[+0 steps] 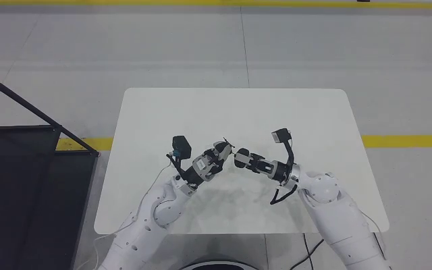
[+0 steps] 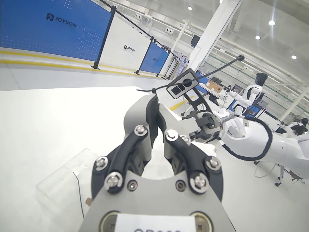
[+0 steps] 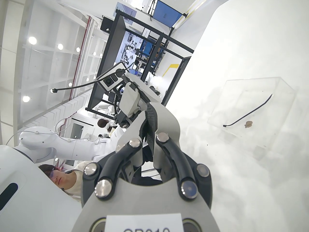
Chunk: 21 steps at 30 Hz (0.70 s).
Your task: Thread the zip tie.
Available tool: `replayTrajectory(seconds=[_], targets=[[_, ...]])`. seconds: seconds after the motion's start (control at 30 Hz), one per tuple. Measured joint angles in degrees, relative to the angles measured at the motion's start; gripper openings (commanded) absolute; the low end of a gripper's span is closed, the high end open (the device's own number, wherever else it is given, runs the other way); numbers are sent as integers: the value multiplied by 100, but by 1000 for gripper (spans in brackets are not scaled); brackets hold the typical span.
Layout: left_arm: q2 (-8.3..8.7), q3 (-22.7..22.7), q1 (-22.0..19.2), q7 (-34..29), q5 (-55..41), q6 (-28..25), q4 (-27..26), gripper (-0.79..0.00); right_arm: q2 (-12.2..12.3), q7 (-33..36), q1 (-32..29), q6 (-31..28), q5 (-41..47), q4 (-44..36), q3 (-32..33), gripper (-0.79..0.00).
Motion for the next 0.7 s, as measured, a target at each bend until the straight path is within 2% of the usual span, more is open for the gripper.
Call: replayTrajectory(seconds=[0.3, 0.33, 0.47, 0.6, 0.7], targets=[[36, -118, 73, -26, 3, -275, -12, -646, 6, 42, 6, 21, 227, 66, 68, -785], [41, -137, 85, -30, 4, -299, -21, -594, 6, 52, 11, 16, 252, 77, 73, -785], [58, -180, 112, -78, 7, -394, -35, -594, 7, 69, 17, -6, 294, 104, 87, -785], [78, -237, 153, -137, 2, -496, -36, -536, 8, 84, 30, 3, 309, 126, 102, -785], [104, -293, 204, -228, -57, -664, -50, -529, 11, 111, 39, -8, 350, 150, 121, -785]])
